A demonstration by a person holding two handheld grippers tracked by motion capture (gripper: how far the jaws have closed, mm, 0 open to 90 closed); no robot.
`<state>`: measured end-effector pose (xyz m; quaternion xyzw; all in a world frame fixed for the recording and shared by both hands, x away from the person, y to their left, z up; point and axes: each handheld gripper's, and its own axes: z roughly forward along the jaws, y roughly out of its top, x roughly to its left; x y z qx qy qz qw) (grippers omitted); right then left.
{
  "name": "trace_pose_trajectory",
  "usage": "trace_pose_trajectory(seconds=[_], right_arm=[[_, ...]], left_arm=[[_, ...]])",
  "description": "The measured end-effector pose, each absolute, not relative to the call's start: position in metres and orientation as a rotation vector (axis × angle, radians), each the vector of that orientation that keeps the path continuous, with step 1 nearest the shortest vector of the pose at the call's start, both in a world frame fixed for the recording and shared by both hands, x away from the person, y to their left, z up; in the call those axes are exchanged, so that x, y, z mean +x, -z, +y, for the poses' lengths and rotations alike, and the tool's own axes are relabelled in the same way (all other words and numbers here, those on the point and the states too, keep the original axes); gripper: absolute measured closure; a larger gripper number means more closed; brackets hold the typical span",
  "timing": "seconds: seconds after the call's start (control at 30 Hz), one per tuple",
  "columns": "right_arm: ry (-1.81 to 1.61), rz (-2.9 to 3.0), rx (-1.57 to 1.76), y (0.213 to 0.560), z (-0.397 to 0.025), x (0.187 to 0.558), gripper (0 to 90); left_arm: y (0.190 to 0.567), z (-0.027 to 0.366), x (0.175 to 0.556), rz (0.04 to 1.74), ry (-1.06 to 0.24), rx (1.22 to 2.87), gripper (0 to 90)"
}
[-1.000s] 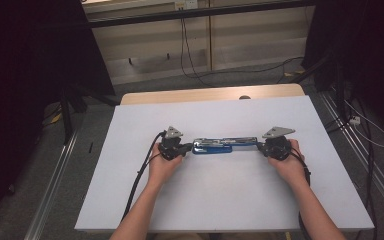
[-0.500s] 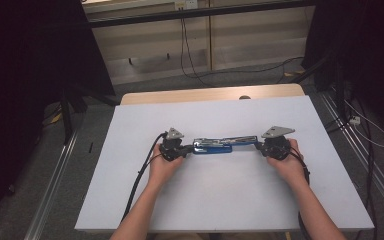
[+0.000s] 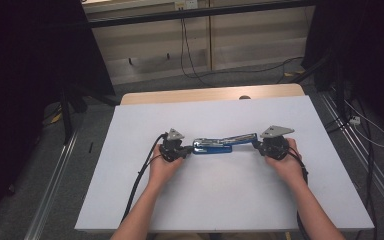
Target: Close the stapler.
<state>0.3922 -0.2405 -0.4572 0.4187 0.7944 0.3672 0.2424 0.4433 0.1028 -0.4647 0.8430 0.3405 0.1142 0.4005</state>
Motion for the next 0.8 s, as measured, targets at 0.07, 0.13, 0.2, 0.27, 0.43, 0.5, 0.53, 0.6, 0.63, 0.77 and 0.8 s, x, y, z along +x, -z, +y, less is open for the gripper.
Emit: trace_pose_trajectory(seconds=[0.07, 0.13, 0.2, 0.27, 0.43, 0.5, 0.53, 0.6, 0.63, 0.77, 0.8], right_arm=[[-1.014, 2.176, 1.136, 0.457, -0.239, 0.392, 90.0], [-1.023, 2.177, 1.131, 0.457, -0.238, 0.392, 90.0], [-1.032, 2.175, 1.128, 0.457, -0.237, 0.391, 90.0], [-1.038, 2.182, 1.124, 0.456, -0.235, 0.391, 89.3], [-1.051, 2.196, 1.102, 0.458, -0.229, 0.391, 75.6], [-1.066, 2.205, 1.098, 0.460, -0.227, 0.390, 70.3], [-1.074, 2.205, 1.100, 0.460, -0.225, 0.390, 67.9], [-1.094, 2.203, 1.109, 0.460, -0.224, 0.389, 62.6], [-1.108, 2.203, 1.113, 0.460, -0.224, 0.388, 59.8], [-1.162, 2.198, 1.133, 0.459, -0.223, 0.384, 50.7], [-1.177, 2.194, 1.140, 0.458, -0.223, 0.382, 48.3]], left_arm=[[0.465, 0.103, 0.443, 0.862, -0.289, 2.131, 90.0], [0.465, 0.103, 0.443, 0.861, -0.290, 2.132, 90.0], [0.465, 0.103, 0.443, 0.860, -0.295, 2.133, 90.0], [0.464, 0.104, 0.443, 0.866, -0.297, 2.128, 90.0], [0.463, 0.106, 0.444, 0.887, -0.290, 2.097, 86.7], [0.459, 0.109, 0.444, 0.899, -0.281, 2.078, 80.4], [0.458, 0.111, 0.443, 0.907, -0.282, 2.067, 74.6], [0.453, 0.115, 0.443, 0.924, -0.275, 2.052, 63.7], [0.452, 0.117, 0.442, 0.930, -0.280, 2.038, 57.4], [0.446, 0.127, 0.437, 0.932, -0.248, 2.026, 36.2], [0.444, 0.130, 0.436, 0.943, -0.242, 2.022, 30.5]])
